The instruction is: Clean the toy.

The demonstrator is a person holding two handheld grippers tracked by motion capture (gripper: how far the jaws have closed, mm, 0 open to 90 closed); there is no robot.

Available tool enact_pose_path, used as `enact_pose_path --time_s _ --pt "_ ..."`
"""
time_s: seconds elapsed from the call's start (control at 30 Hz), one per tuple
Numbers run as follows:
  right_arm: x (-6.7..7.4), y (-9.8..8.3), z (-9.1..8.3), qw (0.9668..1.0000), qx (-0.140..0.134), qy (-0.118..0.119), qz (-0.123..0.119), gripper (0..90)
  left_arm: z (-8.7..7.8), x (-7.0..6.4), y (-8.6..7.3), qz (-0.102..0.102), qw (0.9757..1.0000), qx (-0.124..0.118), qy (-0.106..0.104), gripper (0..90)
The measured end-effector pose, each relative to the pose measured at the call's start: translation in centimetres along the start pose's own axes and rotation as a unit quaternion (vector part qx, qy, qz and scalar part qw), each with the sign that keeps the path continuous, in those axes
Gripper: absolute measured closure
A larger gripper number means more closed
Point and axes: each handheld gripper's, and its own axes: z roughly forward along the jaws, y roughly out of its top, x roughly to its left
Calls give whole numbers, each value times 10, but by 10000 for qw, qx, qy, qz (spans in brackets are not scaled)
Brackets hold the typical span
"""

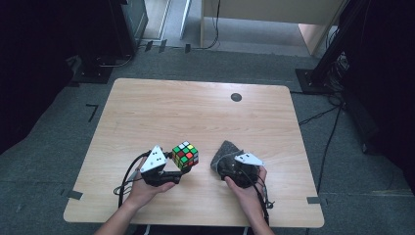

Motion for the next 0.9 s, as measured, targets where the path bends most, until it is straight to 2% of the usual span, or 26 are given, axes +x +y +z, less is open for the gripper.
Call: enact_pose_path --time_s 0.03,0.07,0.1,0.2,0.3,0.33,0.37,0.4,0.43,0.6,0.67,0.77,0.83,0.9 --pt "0 0 0 10000 0 0 0 282 0 0 0 0 10000 0 0 343" --pt "-6 -4 2 9999 10 32 144 307 0 -3 -1 -25 10000 -13 66 343" --pt "-6 -5 3 9999 32 43 123 307 -1 -5 -1 17 10000 -15 81 343" --pt "-2 -8 5 9994 106 -93 -329 292 -2 -7 -1 134 9999 -14 100 342" --pt "6 -12 8 9965 137 -327 -759 285 -1 -5 -3 -57 9999 -13 104 342" --pt "6 -12 8 9965 137 -327 -759 285 -1 -5 -3 -57 9999 -13 104 342" --pt "10 -13 9 9955 114 -468 -816 284 0 -4 -5 112 9998 69 163 342" --pt "11 -13 9 9952 118 -511 -822 284 1 -4 -6 229 9994 109 222 342" --pt "11 -13 10 9952 125 -513 -826 284 1 -3 -6 236 9994 125 230 342" --pt "11 -12 9 9953 146 -511 -813 286 0 0 -6 88 9998 107 173 342" --pt "11 -13 8 9952 153 -514 -822 297 1 -2 -6 -19 9999 90 47 343" --pt "12 -16 4 9951 119 -594 -784 365 3 -6 -6 67 10000 69 -15 343" --pt "12 -16 3 9946 88 -674 -781 484 5 -6 -9 60 9999 129 -40 343" --pt "13 -17 4 9922 10 -866 -899 613 6 -6 -11 76 9998 186 -12 342"
